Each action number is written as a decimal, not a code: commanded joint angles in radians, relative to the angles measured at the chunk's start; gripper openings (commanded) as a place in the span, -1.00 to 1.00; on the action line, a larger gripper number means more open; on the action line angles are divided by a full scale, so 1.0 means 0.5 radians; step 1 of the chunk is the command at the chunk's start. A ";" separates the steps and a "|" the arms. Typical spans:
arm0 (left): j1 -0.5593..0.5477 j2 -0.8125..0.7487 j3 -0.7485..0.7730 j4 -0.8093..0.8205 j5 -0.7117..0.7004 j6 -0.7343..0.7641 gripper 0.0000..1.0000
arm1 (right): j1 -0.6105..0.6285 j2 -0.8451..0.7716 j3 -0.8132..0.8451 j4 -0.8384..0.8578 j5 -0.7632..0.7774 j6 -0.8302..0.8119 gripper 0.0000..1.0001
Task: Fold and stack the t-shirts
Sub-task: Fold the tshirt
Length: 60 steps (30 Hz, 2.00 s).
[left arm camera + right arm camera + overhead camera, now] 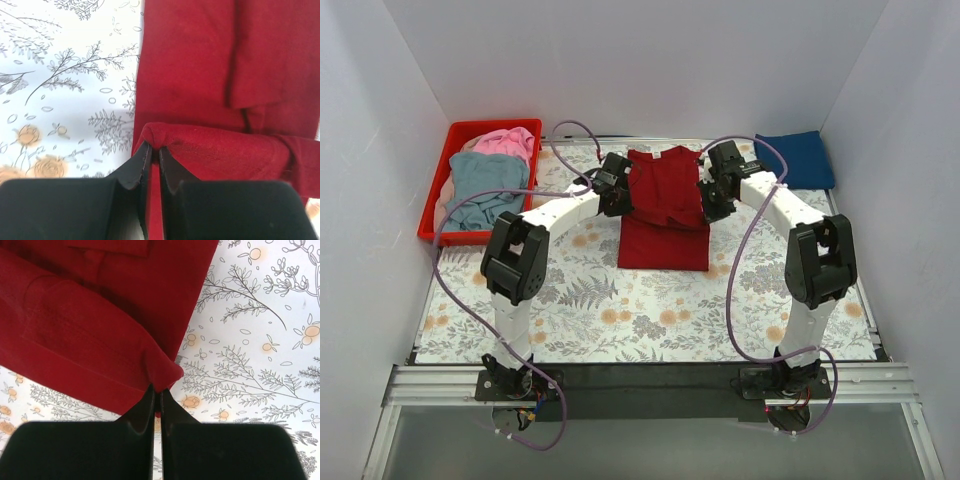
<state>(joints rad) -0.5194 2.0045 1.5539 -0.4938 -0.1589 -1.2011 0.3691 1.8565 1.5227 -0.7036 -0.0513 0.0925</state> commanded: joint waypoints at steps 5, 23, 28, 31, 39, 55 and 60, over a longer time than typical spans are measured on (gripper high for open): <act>0.029 0.120 0.034 0.147 -0.032 0.034 -1.00 | -0.063 0.168 0.038 0.257 -0.066 -0.032 -0.97; 0.045 -0.274 -0.248 0.208 0.023 -0.092 -0.16 | -0.008 -0.135 -0.103 0.529 0.137 -0.004 -0.20; -0.074 -0.496 -0.460 0.260 0.118 -0.156 -0.27 | 0.118 -0.329 -0.433 0.888 -0.170 0.045 -0.22; -0.157 -0.533 -0.622 0.365 0.241 -0.169 -0.35 | 0.197 -0.344 -0.587 1.023 -0.296 0.088 -0.24; -0.305 -0.340 -0.727 0.392 0.253 -0.187 -0.39 | 0.293 -0.133 -0.723 1.361 -0.272 0.131 -0.25; -0.336 -0.432 -1.120 0.257 0.293 -0.245 -0.38 | 0.228 0.306 -0.368 1.536 0.047 -0.062 -0.23; -0.336 -0.493 -1.196 0.254 0.305 -0.267 -0.38 | 0.158 0.459 -0.024 1.539 0.093 -0.114 -0.18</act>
<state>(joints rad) -0.6827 1.7775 1.0180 -0.2298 -0.0177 -1.3327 0.4767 2.0651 1.4036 0.0048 -0.0673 0.0788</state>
